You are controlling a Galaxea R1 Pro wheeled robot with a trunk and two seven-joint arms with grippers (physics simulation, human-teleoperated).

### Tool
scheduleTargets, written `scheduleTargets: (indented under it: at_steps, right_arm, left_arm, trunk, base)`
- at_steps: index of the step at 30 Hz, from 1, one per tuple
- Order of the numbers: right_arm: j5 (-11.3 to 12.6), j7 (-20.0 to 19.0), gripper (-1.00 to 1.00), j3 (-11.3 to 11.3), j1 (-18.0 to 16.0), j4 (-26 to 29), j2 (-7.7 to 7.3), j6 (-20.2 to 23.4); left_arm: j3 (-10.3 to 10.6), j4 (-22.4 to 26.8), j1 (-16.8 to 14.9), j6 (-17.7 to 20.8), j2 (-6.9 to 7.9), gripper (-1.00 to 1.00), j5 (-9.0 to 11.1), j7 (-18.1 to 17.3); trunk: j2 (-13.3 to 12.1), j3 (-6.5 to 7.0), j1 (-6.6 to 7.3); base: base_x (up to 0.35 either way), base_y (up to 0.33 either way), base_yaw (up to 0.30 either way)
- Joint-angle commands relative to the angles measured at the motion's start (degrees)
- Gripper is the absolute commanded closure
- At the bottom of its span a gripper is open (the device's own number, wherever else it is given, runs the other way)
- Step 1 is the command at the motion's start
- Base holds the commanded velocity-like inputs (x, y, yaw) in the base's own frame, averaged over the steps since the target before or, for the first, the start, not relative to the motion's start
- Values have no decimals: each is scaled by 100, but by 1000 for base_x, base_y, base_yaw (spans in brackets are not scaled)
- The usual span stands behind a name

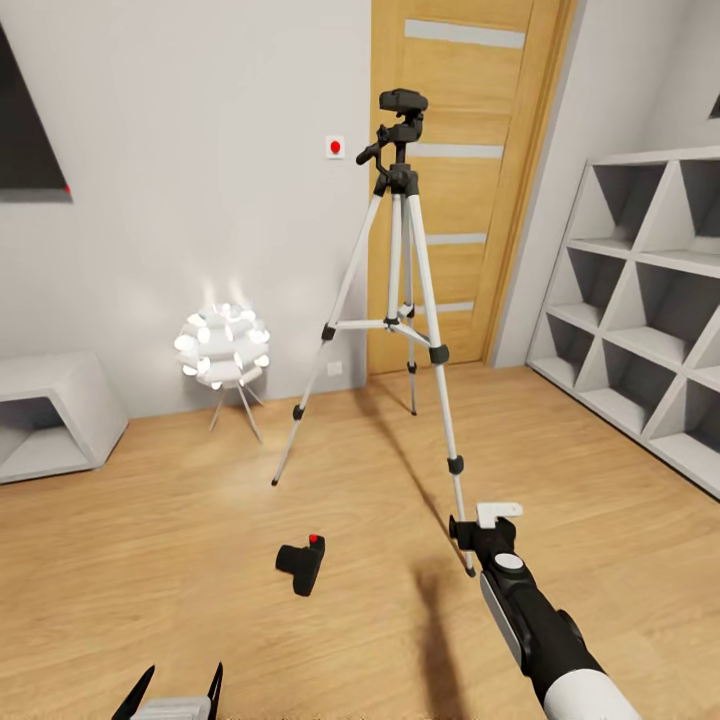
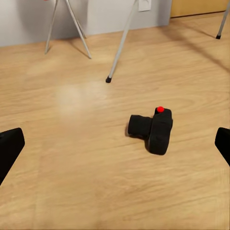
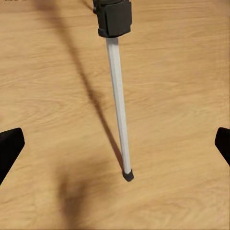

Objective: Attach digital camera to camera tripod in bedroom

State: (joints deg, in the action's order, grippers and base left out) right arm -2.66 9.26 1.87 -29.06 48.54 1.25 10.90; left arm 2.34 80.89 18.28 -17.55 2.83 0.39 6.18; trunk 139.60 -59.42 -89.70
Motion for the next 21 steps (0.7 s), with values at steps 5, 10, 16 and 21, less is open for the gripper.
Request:
scheduleTargets:
  at_steps: [5, 10, 16, 21]
  right_arm:
    - [-22, 32, -100, 15, -99, -75, -2, 51]
    - [-17, 30, -100, 15, -147, -149, -2, 46]
    - [-10, 30, -100, 15, -159, -163, -2, 38]
    - [-8, 26, -100, 15, -161, -162, 1, 30]
  left_arm:
    - [20, 4, 0, -12, 7, -100, -1, 48]
    - [21, 30, 0, -12, 7, -100, 1, 49]
    - [21, 112, 0, -12, 7, -100, 5, 43]
    - [21, 142, 0, -12, 7, -100, 0, 41]
  trunk:
    - [204, -94, -110]
    - [366, -188, -200]
    - [372, -299, -213]
    - [372, -299, -213]
  base:
    - [0, 0, 0]
    - [0, 0, 0]
    - [0, 0, 0]
    - [0, 0, 0]
